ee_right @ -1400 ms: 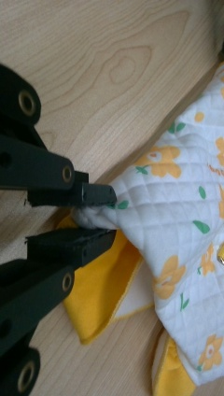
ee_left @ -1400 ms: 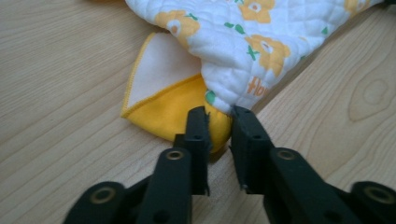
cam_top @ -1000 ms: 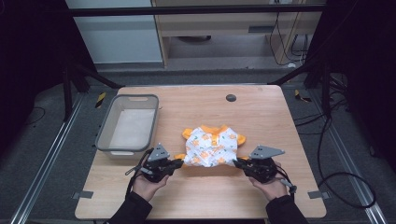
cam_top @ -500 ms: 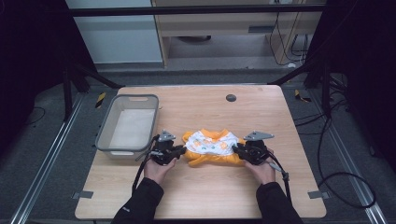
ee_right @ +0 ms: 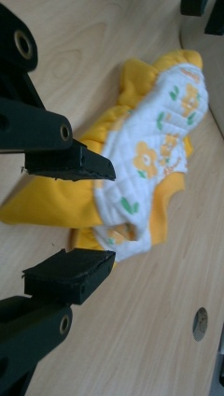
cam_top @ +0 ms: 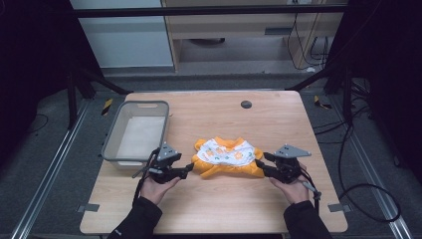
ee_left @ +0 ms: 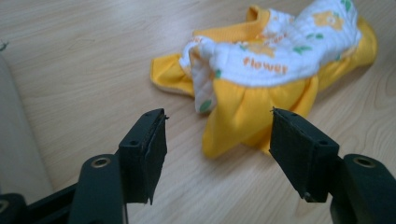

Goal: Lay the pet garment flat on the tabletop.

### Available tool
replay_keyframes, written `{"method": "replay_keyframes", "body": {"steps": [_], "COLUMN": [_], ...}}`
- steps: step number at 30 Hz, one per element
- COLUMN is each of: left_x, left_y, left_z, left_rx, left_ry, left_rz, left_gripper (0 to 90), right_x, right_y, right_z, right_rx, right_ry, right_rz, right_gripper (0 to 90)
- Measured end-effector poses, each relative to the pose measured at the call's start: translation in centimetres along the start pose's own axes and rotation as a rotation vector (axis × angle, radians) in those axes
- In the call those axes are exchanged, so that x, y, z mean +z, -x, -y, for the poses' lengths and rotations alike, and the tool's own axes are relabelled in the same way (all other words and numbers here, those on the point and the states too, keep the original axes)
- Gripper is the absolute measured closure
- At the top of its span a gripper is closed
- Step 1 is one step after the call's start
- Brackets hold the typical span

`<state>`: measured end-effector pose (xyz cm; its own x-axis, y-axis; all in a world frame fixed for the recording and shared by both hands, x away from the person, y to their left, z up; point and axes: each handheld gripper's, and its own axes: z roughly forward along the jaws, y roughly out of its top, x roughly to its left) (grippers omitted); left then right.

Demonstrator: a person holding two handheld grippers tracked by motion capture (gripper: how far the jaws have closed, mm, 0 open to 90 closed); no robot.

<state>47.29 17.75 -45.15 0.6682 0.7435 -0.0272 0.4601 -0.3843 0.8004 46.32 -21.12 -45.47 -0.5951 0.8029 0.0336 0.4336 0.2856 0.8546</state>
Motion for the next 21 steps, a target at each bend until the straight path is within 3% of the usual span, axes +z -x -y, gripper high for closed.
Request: {"method": "replay_keyframes", "body": {"steps": [4, 7, 12, 16, 19, 21], "left_x": [-0.1, 0.9, 2.4, 3.5, 4.1, 4.1], "left_y": [-0.2, -0.5, -0.5, -0.4, -0.2, -0.1], "left_z": [1.3, 1.4, 1.4, 1.3, 1.2, 1.1], "left_rx": [0.03, 0.044, 0.071, 0.078, 0.078, 0.058], "left_ry": [-0.03, -0.05, -0.056, -0.045, -0.05, -0.077], "left_rz": [-0.015, -0.036, -0.046, -0.012, 0.009, 0.025], "left_gripper": [35.6, 34.8, 35.3, 36.7, 44.6, 60.2], "right_x": [-0.7, 0.2, 1.7, 2.6, 3.0, 3.0], "right_y": [-0.4, -0.4, -0.3, -0.2, -0.2, -0.3], "right_z": [1.8, 3.3, 3.6, 3.4, 3.3, 3.2], "right_rx": [-0.011, -0.032, -0.016, -0.014, -0.015, -0.009], "right_ry": [-0.029, -0.097, -0.135, -0.158, -0.172, -0.184], "right_rz": [-0.016, -0.008, -0.01, 0.002, -0.001, -0.005], "right_gripper": [47.7, 45.5, 46.0, 51.2, 60.8, 70.8]}}
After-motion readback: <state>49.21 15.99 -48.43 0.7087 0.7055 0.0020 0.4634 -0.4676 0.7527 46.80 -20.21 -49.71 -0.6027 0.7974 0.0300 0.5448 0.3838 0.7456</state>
